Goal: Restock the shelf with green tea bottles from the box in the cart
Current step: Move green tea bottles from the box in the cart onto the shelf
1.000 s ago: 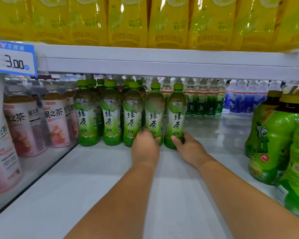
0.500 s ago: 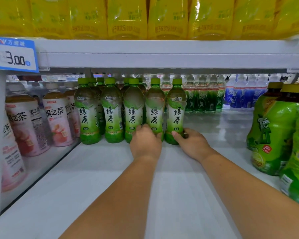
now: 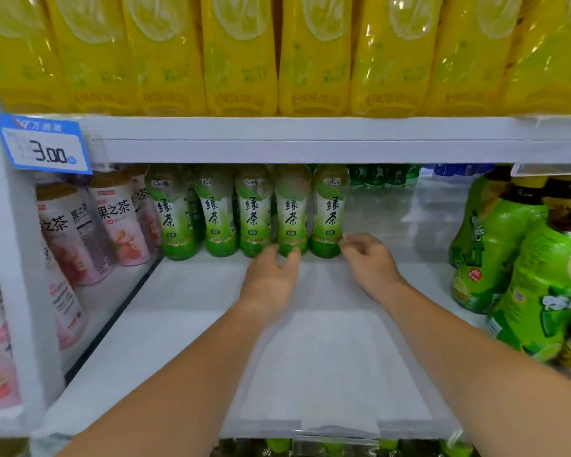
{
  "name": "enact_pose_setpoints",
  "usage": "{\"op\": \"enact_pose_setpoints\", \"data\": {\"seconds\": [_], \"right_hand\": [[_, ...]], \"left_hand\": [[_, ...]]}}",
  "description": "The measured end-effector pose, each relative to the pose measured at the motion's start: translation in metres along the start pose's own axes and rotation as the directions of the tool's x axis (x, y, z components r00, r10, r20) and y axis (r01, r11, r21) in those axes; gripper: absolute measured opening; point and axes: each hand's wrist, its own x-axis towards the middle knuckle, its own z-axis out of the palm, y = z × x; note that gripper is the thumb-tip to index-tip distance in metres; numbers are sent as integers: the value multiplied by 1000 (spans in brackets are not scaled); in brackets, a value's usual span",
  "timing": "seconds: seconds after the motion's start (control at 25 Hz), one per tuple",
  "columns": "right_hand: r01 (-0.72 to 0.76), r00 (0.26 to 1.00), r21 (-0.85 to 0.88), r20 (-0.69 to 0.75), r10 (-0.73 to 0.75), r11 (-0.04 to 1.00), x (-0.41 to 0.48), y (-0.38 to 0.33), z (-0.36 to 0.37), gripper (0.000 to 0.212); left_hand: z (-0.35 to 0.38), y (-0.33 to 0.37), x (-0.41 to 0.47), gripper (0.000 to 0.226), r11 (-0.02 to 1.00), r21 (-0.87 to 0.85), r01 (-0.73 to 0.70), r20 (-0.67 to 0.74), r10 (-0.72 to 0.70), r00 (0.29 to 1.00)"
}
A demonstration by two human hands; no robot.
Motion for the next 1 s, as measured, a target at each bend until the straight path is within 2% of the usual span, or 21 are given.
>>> {"op": "enact_pose_setpoints", "data": {"seconds": [0.12, 0.24, 0.4, 0.6, 0.72, 0.84, 1.0], "right_hand": [[-145, 989, 89, -3, 146, 985, -23, -10, -13, 27], [-251, 967, 76, 68, 246, 965, -71, -28, -34, 30], [-388, 917, 58, 121, 379, 920, -133, -58, -67, 33], [-557, 824, 35, 151, 546, 830, -219, -126, -134, 33], [-623, 775, 17, 150, 614, 782, -271, -156, -176, 41], [-679, 729, -7, 113, 675, 734, -327, -188, -212, 47], [-739, 674, 22, 7, 739, 674, -391, -222, -264, 51]], "left_hand": [[-13, 6, -19, 60, 998, 10, 65, 70, -66, 995], [-30, 24, -55, 60, 986, -1, 166, 148, -164, 975], [-52, 65, -113, 62, 954, 26, 298, 298, -292, 909], [-90, 118, -198, 59, 906, 46, 421, 403, -402, 822], [-108, 153, -253, 53, 900, 63, 431, 451, -411, 792], [-120, 185, -297, 57, 918, 139, 371, 537, -385, 751], [-112, 213, -342, 63, 926, 173, 336, 673, -360, 646]]}}
